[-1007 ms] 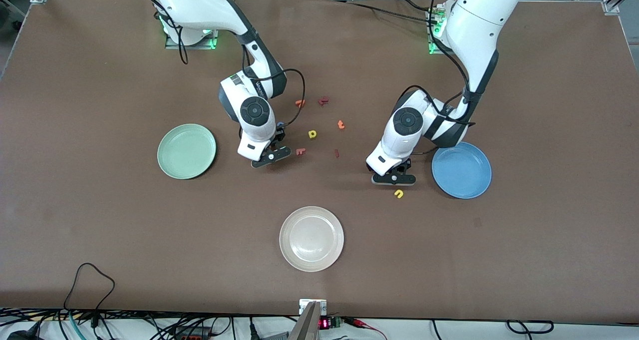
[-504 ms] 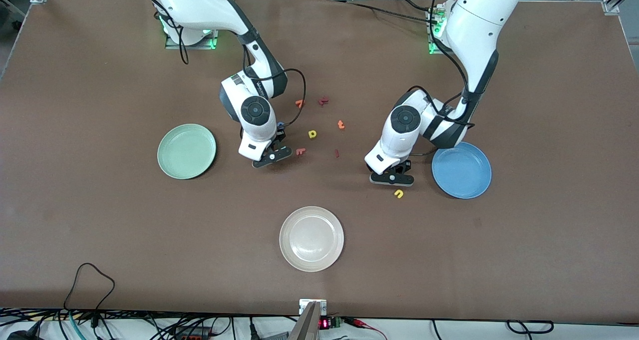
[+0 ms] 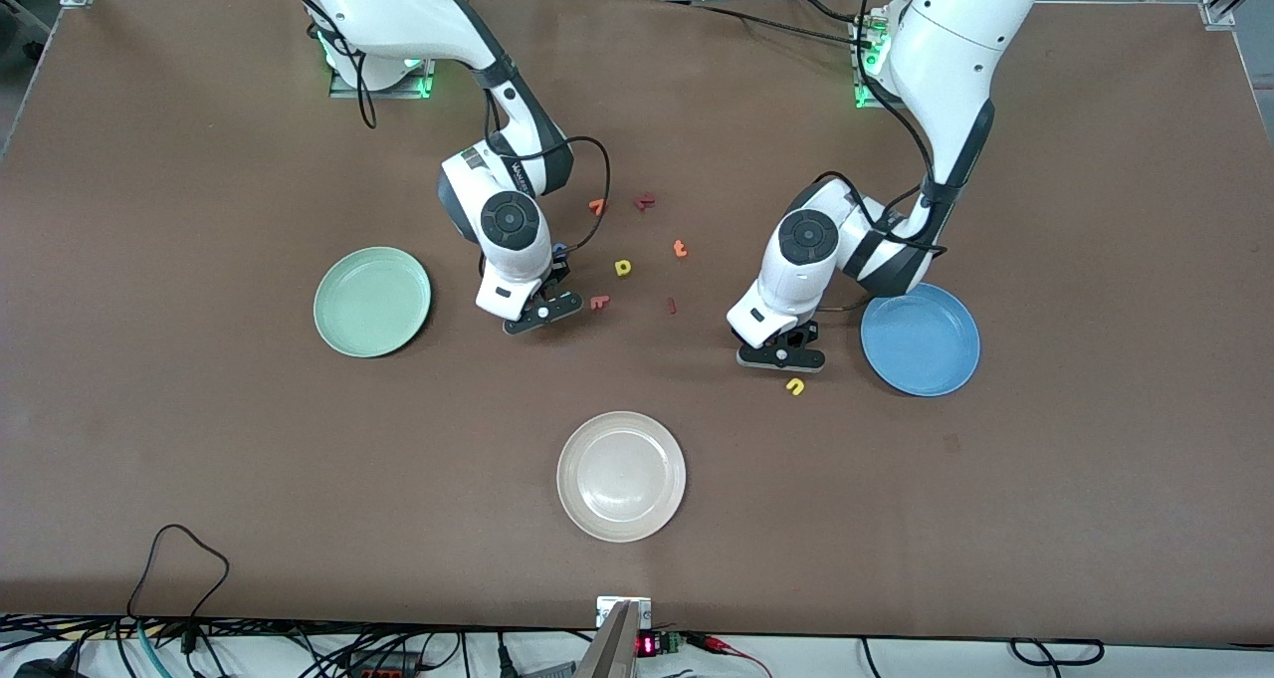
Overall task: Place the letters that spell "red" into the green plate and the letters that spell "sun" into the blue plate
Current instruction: 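Grasp the orange e with the right gripper while the left gripper lifts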
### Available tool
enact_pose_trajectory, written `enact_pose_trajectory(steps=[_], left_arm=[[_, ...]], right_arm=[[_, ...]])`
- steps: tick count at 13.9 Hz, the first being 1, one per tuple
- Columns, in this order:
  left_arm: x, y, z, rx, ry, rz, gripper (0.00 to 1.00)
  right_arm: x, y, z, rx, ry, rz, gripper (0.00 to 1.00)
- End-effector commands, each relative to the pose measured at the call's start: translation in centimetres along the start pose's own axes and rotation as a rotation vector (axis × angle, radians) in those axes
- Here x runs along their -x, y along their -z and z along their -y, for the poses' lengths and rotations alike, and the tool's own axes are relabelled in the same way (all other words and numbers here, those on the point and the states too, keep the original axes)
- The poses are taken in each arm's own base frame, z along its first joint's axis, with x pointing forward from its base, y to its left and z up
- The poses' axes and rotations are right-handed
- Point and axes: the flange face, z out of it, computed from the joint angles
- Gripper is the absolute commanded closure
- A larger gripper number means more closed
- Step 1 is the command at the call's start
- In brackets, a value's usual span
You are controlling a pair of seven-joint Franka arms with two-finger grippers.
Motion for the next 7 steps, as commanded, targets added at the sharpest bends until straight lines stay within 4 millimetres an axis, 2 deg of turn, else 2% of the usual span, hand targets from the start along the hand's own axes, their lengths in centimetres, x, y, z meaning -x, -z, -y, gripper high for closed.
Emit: enact_pose_trajectory(steps=[1, 2, 4, 5, 7], left_arm=[[-1.4, 2.2, 1.9, -0.017, -0.013, -0.034, 0.84], [-2.3, 3.2, 3.6, -0.032, -0.043, -0.030, 0.84], [-3.6, 5.6, 7.8, -0.071, -0.092, 0.005, 0.84], [-4.1, 6.6, 9.4, -0.084, -0.117, 0.018, 0.84], [-3.8, 8.4, 11.6, -0.122, -0.163, 0.082, 0.84]], right_arm=[[-0.1, 4.4, -0.3, -0.020, -0.010, -0.049, 0.94], [0.0, 6.9, -1.2, -0.024, -0.025, -0.056, 0.95], [0.2, 11.7, -6.7, -0.024, -0.110, -0.047, 0.95], [0.7, 13.0, -10.9, -0.018, -0.181, -0.020, 0.95], [1.5, 13.2, -17.7, 0.003, -0.268, -0.002, 0.95]])
